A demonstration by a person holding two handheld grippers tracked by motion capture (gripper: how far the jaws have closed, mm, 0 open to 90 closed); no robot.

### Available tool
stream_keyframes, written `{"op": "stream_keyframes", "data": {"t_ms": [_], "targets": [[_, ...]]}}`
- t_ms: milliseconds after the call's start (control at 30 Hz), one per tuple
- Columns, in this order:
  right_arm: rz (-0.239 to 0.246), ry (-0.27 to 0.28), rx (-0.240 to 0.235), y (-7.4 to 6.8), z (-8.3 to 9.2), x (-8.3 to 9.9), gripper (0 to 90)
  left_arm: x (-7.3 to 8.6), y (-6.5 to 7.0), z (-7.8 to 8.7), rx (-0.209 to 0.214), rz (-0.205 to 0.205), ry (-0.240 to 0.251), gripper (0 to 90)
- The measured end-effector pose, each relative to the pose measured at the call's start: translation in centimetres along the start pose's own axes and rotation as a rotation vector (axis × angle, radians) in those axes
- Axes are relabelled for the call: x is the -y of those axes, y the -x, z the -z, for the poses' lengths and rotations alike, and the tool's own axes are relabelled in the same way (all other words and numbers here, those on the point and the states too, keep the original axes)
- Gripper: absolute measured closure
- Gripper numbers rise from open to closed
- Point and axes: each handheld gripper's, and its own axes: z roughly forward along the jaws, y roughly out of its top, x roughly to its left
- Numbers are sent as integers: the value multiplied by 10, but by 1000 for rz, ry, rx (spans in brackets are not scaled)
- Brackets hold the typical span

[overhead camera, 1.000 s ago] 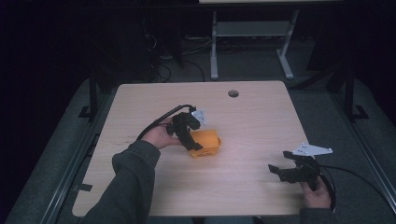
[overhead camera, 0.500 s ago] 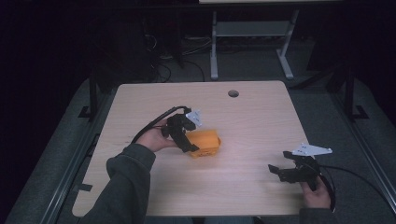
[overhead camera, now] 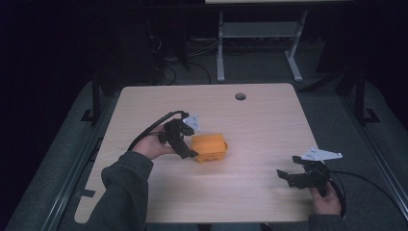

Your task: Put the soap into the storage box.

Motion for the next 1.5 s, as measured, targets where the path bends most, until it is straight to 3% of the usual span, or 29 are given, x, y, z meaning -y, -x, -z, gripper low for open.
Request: {"op": "stream_keyframes", "data": {"t_ms": [667,900,1133,1500], "targets": [[-3,-1,11,-1,1,0,139,31,9,9,-2,45,27,194],[-3,-5,14,0,0,1,139,37,12,8,3,49,15,194],[-6,-9,17,-1,0,1,140,46,17,8,4,49,44,205],[-7,-13,21,-2,-1,1,140,54,25,8,-1,45,49,211]]}}
